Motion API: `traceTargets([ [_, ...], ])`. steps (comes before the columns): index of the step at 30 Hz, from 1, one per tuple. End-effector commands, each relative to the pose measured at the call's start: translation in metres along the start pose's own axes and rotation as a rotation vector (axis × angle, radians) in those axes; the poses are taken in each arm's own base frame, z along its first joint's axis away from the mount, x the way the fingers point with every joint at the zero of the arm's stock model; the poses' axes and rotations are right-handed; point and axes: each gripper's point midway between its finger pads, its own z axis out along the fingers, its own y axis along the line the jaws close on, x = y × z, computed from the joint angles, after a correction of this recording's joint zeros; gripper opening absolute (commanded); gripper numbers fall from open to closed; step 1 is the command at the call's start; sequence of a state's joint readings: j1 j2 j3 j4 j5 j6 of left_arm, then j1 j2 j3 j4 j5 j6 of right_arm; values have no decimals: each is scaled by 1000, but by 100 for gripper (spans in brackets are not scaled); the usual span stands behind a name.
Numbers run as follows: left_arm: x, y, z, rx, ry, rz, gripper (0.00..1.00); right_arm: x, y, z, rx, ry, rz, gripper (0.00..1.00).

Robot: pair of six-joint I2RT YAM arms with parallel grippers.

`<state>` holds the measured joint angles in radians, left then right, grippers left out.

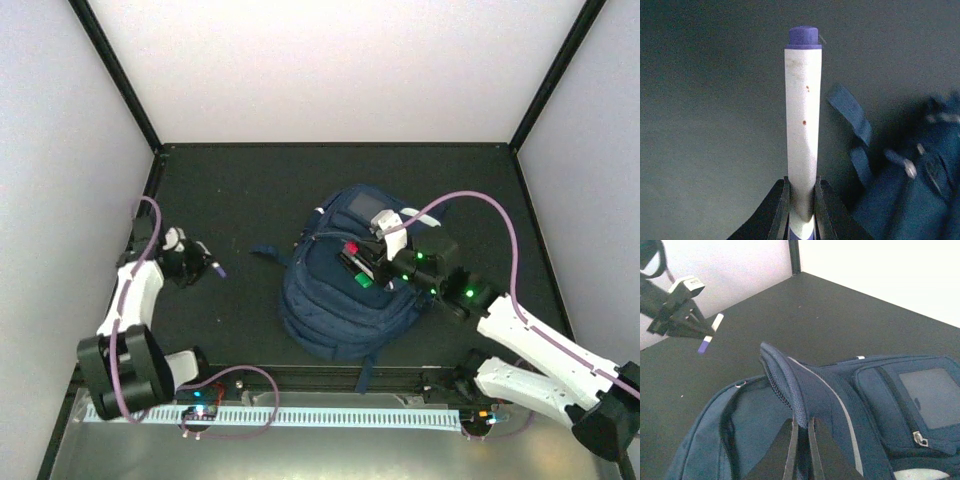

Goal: Pack the student bag

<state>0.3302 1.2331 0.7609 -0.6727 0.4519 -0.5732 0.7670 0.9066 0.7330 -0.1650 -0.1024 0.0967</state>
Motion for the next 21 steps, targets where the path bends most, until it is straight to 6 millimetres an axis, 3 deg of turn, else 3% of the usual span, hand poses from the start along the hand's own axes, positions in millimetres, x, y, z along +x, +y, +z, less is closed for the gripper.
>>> traceTargets([
  [1,64,-55,-13,271,158,58,2,-46,-9,-3,63,-110,-50,2],
  [7,142,-116,-44,487,238,179,2,-48,-15,1,98,-83,-50,2],
  [10,169,-140,-66,607,228,178,2,-48,-16,2,104,-68,-33,2],
  [21,262,-191,-92,791,290,163,2,-47,-17,-1,108,-56,9,2],
])
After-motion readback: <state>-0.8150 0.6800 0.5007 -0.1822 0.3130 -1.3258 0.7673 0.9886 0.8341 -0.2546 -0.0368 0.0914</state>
